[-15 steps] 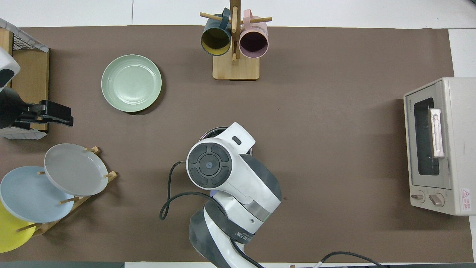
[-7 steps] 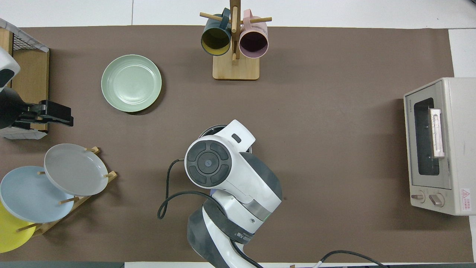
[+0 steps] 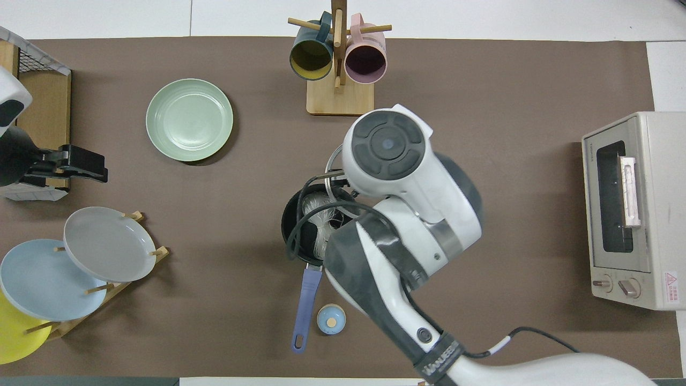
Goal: Transfer vermicelli from pot to plate
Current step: 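Lift the glass lid off the saucepan with the right gripper, then lower the lid onto the table with the right gripper while the left gripper grasps vermicelli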
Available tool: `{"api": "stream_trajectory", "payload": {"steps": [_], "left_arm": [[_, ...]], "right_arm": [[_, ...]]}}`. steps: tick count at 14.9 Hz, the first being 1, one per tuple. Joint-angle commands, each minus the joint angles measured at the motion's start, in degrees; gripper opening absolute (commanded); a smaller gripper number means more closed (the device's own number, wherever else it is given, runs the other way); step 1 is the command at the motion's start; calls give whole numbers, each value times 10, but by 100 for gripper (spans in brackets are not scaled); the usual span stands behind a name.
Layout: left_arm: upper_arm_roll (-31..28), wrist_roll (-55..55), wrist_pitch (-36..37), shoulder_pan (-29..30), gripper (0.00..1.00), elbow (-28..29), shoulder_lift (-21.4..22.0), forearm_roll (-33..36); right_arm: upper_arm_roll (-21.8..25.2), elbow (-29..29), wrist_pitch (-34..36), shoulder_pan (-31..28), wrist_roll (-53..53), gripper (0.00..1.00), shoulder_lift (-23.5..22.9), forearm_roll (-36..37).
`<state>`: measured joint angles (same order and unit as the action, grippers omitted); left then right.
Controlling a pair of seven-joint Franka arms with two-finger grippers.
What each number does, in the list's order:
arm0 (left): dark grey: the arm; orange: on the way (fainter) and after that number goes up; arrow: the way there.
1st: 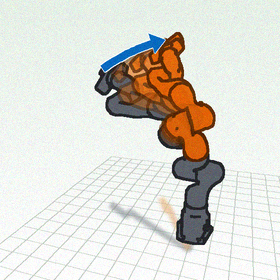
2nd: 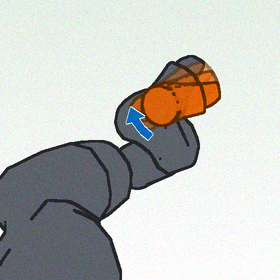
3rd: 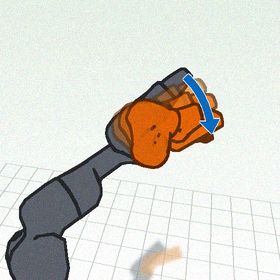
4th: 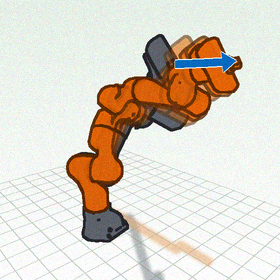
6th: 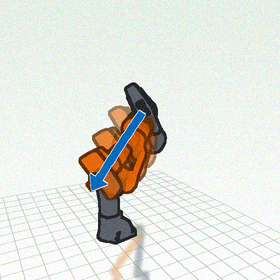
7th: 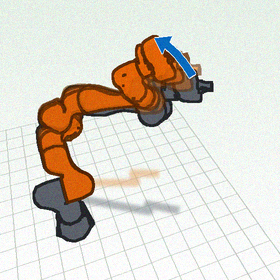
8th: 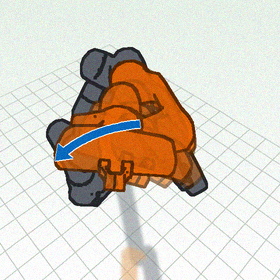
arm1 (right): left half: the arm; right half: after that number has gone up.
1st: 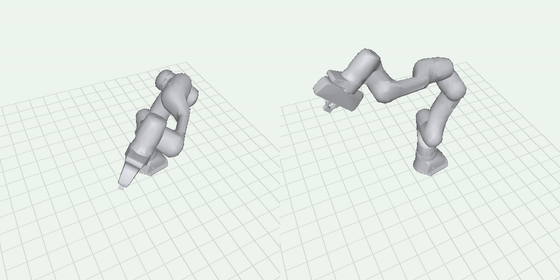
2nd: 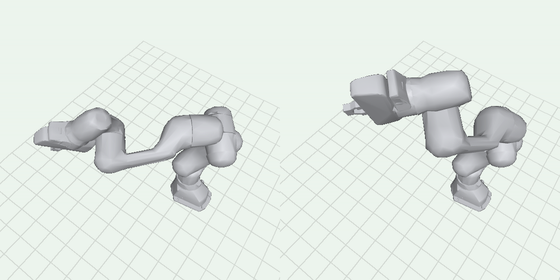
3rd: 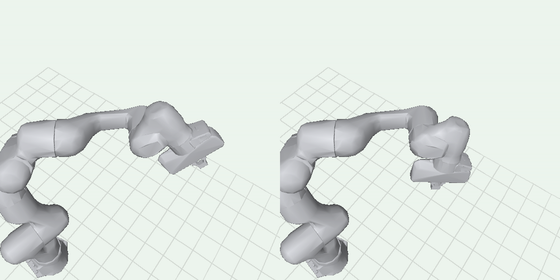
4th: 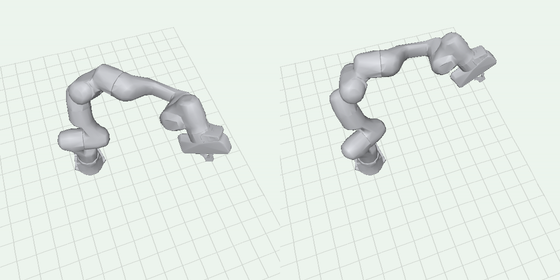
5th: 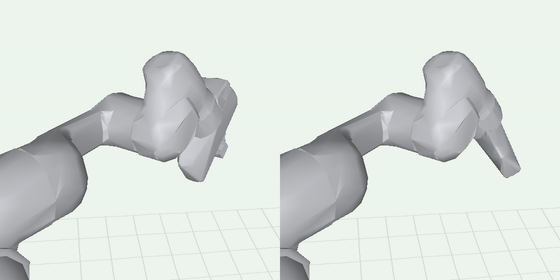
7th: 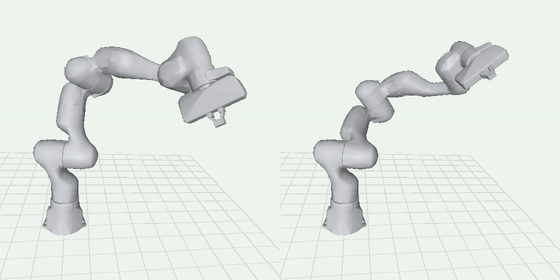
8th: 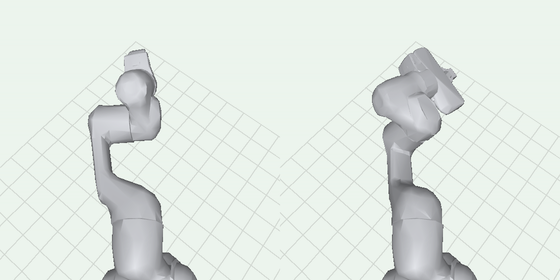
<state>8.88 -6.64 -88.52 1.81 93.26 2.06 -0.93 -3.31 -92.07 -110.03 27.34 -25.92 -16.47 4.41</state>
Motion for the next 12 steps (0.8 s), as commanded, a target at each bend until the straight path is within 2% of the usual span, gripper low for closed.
{"api": "stream_trajectory", "payload": {"steps": [1, 7, 10, 12], "left_arm": [[4, -15, -13, -11, 100, 15, 14, 8], [6, -120, -73, -122, 100, 65, 17, 3], [6, -180, -145, -194, 100, 131, 22, -12], [6, -209, -201, -230, 100, 166, 14, -12]], "right_arm": [[-6, -3, 30, -49, 82, 51, 10, 1], [-7, -47, 13, -162, 201, 51, 19, -13], [-6, -121, -39, -209, 249, 51, 44, -34], [-6, -173, -87, -219, 265, 52, 60, -34]]}}
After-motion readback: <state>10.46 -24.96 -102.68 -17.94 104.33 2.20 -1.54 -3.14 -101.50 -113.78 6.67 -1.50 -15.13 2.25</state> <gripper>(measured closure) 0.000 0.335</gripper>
